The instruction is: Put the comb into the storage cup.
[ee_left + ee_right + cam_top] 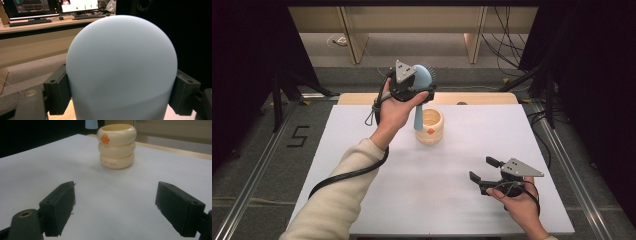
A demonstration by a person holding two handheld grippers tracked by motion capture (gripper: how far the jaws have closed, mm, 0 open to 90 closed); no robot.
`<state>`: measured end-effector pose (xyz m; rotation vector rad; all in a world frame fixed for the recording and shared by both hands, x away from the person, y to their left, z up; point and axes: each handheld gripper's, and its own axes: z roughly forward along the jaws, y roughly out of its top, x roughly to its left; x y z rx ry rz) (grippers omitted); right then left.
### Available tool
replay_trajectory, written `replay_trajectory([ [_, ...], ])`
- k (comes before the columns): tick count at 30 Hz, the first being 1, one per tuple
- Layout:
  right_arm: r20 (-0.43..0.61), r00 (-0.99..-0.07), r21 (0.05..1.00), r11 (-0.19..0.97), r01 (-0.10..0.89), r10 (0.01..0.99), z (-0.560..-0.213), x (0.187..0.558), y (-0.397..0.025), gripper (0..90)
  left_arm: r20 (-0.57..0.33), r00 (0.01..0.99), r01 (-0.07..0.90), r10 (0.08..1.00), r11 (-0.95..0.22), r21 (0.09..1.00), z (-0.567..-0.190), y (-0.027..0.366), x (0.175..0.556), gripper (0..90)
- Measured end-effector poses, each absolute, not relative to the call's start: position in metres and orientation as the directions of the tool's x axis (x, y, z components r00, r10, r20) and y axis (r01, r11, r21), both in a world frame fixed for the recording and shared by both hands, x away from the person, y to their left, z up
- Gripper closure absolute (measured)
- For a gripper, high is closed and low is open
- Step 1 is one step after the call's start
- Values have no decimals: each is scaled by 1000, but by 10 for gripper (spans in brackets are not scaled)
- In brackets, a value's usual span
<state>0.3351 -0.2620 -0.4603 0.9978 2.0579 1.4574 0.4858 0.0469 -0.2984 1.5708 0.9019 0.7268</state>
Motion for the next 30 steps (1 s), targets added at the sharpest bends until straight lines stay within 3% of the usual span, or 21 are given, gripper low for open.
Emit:
replay_trajectory([
  [30, 62, -656, 932, 191, 307, 752, -461, 335, -262, 172, -41, 516, 161, 856, -50, 986, -303, 38, 508, 195],
])
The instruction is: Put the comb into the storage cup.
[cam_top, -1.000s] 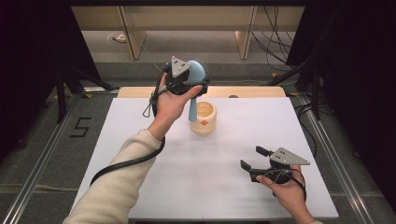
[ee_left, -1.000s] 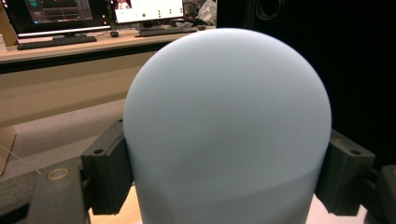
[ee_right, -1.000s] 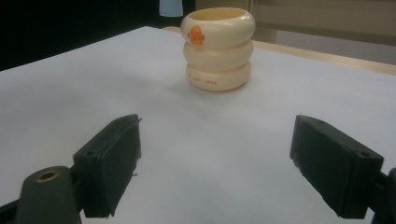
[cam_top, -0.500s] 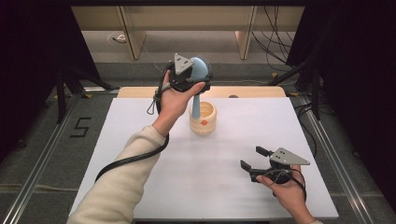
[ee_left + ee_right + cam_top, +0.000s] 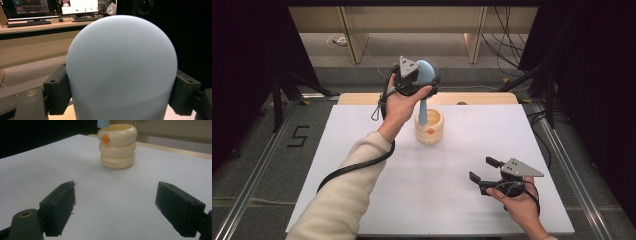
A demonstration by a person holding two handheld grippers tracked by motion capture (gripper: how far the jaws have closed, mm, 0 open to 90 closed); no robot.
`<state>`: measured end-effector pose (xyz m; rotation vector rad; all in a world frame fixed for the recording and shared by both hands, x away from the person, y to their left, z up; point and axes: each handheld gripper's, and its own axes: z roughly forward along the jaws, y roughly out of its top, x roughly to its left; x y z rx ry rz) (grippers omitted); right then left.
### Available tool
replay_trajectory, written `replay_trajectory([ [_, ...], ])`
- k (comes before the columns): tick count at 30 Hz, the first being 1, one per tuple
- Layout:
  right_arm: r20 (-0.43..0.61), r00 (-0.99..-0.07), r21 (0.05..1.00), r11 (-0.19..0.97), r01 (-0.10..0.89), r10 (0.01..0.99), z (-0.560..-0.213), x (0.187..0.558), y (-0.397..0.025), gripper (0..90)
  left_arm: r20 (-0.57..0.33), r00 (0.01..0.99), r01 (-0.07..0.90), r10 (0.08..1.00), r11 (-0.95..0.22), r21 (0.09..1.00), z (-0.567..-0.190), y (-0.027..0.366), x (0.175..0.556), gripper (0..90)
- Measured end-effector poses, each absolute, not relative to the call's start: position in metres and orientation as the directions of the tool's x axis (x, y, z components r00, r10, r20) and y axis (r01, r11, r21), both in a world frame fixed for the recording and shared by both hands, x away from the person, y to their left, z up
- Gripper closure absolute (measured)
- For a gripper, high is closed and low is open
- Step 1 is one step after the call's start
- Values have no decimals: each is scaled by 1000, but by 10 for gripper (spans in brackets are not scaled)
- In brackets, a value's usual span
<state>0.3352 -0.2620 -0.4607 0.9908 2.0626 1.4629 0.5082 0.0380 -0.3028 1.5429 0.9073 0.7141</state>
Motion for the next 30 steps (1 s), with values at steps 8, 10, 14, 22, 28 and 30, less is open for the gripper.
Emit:
replay_trajectory([
  [8, 61, -657, 933, 192, 306, 752, -461, 335, -262, 172, -41, 520, 159, 853, -49, 986, -305, 36, 511, 195],
  [10, 61, -656, 932, 192, 306, 752, -461, 335, -262, 172, -40, 524, 153, 851, -48, 987, -306, 35, 512, 195],
  [14, 67, -656, 935, 182, 305, 752, -460, 335, -261, 172, -31, 531, 142, 847, -53, 988, -307, 34, 513, 194],
  [22, 67, -656, 935, 182, 305, 752, -461, 335, -262, 171, -36, 533, 148, 845, -51, 988, -309, 32, 516, 195],
  [28, 68, -657, 934, 183, 306, 751, -460, 335, -261, 171, -40, 540, 149, 841, -48, 988, -312, 29, 517, 195],
  [30, 68, -656, 935, 181, 305, 751, -461, 335, -261, 171, -40, 541, 150, 840, -49, 987, -312, 28, 517, 195],
])
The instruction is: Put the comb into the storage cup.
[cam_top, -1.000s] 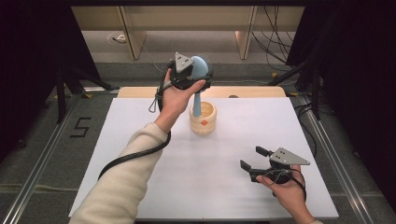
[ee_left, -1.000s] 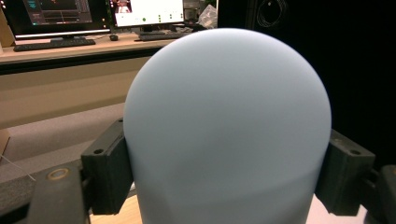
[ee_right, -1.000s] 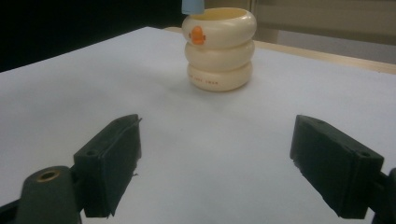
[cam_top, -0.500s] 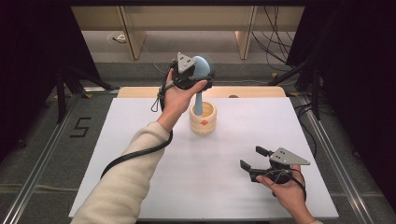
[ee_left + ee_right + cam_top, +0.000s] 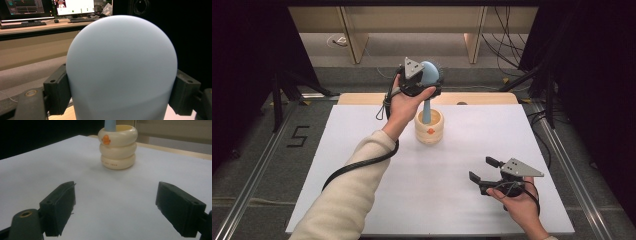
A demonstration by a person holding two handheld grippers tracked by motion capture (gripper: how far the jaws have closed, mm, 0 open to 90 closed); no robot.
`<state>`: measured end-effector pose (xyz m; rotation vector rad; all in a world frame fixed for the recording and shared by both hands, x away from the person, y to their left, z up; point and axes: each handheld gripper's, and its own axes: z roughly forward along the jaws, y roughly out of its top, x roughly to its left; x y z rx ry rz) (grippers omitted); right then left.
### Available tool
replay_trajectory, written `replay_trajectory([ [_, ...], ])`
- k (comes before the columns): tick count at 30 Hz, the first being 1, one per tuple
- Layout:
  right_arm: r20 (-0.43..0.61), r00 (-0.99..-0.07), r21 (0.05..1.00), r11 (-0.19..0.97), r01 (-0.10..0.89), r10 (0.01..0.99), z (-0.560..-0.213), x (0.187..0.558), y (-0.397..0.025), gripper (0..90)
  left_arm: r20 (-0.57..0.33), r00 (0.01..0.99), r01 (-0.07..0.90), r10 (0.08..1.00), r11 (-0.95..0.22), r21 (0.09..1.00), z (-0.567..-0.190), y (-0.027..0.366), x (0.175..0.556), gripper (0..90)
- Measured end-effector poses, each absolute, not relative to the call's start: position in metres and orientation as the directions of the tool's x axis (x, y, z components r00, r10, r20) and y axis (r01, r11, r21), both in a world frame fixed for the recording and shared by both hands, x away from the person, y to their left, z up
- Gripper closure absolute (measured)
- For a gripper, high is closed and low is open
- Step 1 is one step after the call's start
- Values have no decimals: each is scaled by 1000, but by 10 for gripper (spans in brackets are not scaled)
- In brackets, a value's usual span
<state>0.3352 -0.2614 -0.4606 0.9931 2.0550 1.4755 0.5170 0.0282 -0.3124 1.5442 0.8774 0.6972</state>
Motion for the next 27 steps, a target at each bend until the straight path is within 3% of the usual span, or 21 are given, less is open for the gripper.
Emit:
replay_trajectory([
  [27, 70, -655, 934, 181, 308, 752, -460, 335, -262, 171, -47, 547, 154, 836, -45, 987, -324, 25, 521, 195],
])
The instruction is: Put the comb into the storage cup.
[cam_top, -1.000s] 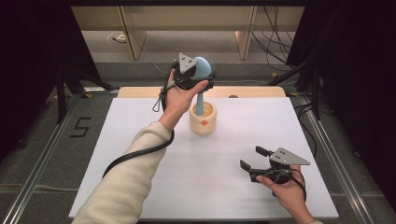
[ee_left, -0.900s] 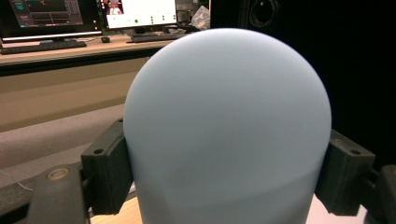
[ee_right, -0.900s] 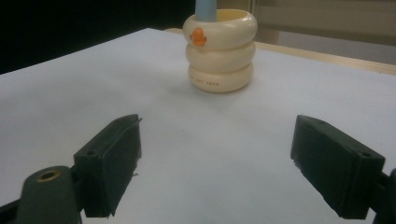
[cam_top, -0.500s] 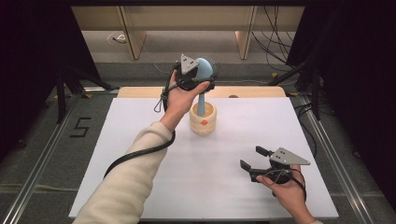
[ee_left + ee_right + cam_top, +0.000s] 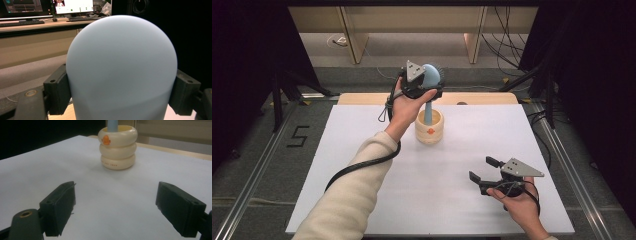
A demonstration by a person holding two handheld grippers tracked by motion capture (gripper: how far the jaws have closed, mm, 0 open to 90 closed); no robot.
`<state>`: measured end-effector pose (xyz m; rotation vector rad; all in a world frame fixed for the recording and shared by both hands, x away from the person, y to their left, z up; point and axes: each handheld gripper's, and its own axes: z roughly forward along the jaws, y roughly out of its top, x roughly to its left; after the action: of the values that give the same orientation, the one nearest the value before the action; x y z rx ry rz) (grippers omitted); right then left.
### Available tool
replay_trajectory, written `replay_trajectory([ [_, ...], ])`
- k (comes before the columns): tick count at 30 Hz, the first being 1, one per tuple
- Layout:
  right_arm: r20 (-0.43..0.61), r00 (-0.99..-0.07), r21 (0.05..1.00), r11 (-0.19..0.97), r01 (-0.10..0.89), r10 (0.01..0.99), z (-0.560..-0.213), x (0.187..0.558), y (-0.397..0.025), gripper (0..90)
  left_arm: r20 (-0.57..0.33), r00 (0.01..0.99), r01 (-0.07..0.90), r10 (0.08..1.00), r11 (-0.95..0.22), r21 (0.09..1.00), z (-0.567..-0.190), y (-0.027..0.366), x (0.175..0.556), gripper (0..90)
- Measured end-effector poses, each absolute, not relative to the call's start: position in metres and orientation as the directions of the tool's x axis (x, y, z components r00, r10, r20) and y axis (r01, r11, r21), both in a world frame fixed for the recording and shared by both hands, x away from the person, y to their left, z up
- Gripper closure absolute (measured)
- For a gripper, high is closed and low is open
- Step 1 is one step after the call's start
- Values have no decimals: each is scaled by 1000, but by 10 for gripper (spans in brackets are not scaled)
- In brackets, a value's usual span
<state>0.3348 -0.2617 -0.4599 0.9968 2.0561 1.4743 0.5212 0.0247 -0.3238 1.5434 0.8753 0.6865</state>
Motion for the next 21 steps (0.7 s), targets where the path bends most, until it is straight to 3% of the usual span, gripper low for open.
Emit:
replay_trajectory([
  [21, 71, -658, 934, 182, 309, 749, -460, 335, -261, 171, -52, 547, 172, 836, -51, 984, -336, 22, 525, 194],
])
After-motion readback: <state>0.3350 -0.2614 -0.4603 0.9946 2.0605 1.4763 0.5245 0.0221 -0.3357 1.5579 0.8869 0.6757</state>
